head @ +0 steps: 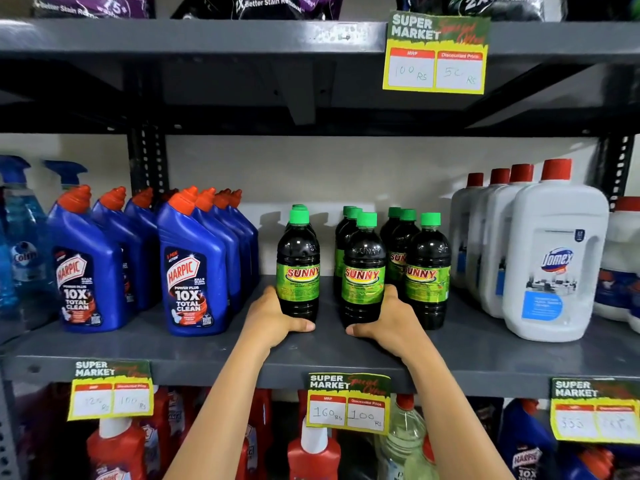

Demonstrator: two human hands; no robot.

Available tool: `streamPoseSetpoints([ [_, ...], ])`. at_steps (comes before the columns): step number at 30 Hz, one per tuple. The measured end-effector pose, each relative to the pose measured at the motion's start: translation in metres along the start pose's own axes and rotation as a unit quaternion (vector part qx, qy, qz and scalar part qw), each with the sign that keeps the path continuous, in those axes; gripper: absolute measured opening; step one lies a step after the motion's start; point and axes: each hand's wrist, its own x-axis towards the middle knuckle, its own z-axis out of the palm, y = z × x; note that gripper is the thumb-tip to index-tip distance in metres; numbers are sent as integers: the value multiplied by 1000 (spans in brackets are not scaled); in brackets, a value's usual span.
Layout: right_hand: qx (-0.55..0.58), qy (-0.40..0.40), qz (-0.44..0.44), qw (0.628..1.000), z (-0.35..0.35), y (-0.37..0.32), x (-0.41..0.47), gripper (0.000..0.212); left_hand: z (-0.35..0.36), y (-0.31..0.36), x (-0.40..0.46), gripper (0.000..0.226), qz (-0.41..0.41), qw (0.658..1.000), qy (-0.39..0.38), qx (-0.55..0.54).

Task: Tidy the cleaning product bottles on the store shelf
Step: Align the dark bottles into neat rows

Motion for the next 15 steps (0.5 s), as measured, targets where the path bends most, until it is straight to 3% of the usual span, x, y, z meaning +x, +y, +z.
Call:
streamPoseSetpoints([
  [8, 6, -33, 4, 999, -8, -2, -8, 91, -2, 4, -2, 89, -11, 1000, -4, 27],
  [11, 3, 27, 9, 1000, -28, 10, -18, 81, -2, 10, -9, 101, -23, 996, 7, 80],
  [13, 7, 117, 20, 993, -46, 24, -19, 69, 0, 15, -22, 88, 58, 981, 127, 132],
  [15, 24, 164, 40, 985, -63, 39, -10, 78, 8, 26, -42, 55, 216, 931, 280, 96],
])
